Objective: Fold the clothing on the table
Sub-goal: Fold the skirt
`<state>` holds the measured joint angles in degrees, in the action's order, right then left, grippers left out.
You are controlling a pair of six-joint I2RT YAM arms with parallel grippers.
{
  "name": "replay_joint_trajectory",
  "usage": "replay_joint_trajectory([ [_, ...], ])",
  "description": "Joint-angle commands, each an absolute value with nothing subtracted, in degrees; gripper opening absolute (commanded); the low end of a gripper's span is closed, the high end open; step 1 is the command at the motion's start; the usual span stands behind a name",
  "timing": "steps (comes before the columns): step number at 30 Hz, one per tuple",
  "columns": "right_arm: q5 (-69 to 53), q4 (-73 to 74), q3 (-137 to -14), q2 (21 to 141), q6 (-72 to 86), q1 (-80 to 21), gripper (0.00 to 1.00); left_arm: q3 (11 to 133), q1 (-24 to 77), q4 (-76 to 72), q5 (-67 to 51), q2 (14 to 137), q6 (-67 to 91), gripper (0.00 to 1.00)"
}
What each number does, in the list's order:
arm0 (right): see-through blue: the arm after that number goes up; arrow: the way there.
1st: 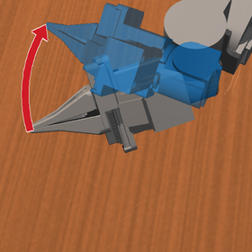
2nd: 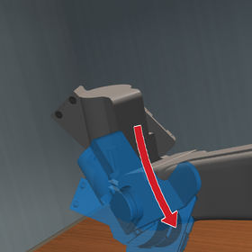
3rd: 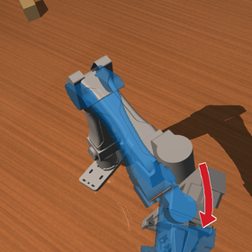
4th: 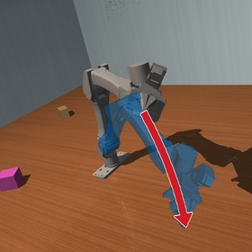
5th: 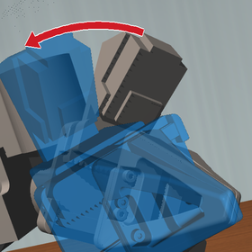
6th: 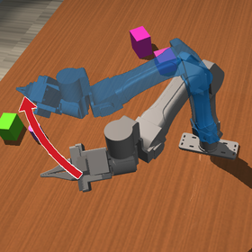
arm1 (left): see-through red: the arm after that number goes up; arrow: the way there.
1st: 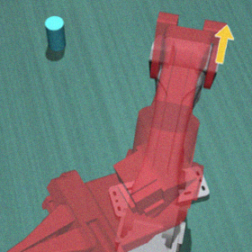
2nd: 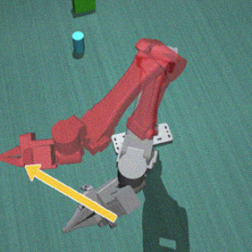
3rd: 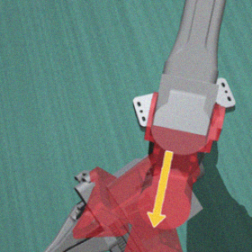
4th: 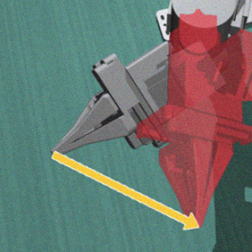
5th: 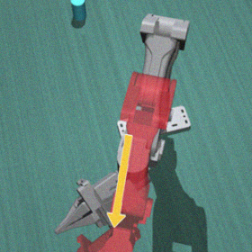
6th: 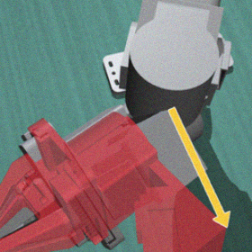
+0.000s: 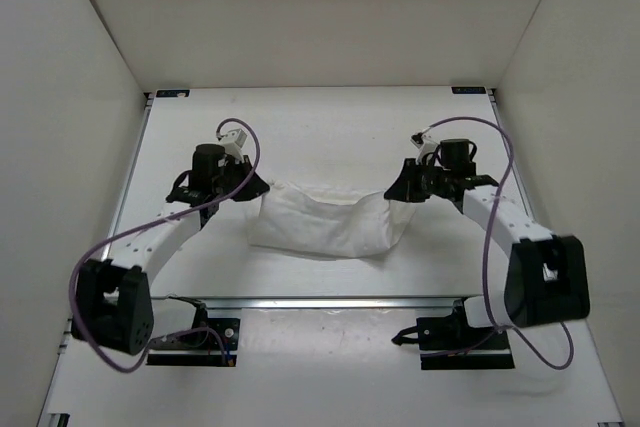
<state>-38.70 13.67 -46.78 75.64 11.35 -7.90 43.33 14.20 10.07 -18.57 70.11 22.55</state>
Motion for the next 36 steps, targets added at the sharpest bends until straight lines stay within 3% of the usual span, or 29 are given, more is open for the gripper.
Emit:
replay_joint_trajectory([
  [1, -35.4, 6.8, -52.2, 85.0, 12.6, -7.2, 0.0, 45.2, 12.7, 3.9, -15.6, 76.2, 23.7, 0.0],
  [9, -30.9, 5.4, -64.2, 102.7, 11.9, -8.3, 0.0, 55.4, 11.3, 3.8, -13.3, 96.0, 24.3, 0.01],
  [10, -29.0, 4.6, -65.6, 103.6, 12.8, -8.4, 0.07, 56.0, 10.9, 3.4, -13.2, 96.5, 24.8, 0.02],
  [11, -26.7, 4.5, -66.4, 104.1, 13.0, -8.4, 0.14, 56.8, 10.3, 2.4, -12.7, 97.2, 25.2, 0.11],
  [12, -24.6, 4.6, -68.2, 103.6, 14.1, -8.3, 0.29, 58.0, 9.6, 1.9, -13.2, 97.6, 25.3, 0.31],
  [14, -21.4, 5.1, -68.9, 101.1, 15.4, -7.7, 0.45, 60.1, 8.7, 1.1, -14.8, 97.1, 26.2, 0.48],
  [17, -19.3, 3.9, -63.7, 93.8, 19.1, -6.5, 0.56, 59.3, 7.7, 1.2, -17.1, 93.9, 27.0, 0.56],
  [26, -34.8, -2.7, -36.7, 77.9, 30.8, -2.5, 0.65, 44.1, 11.3, 6.9, -15.1, 72.7, 30.8, 0.59],
  [36, -46.6, -29.3, -25.0, 85.7, 42.4, -2.6, 0.71, 30.3, 12.7, 5.8, -13.2, 63.3, 32.4, 0.58],
])
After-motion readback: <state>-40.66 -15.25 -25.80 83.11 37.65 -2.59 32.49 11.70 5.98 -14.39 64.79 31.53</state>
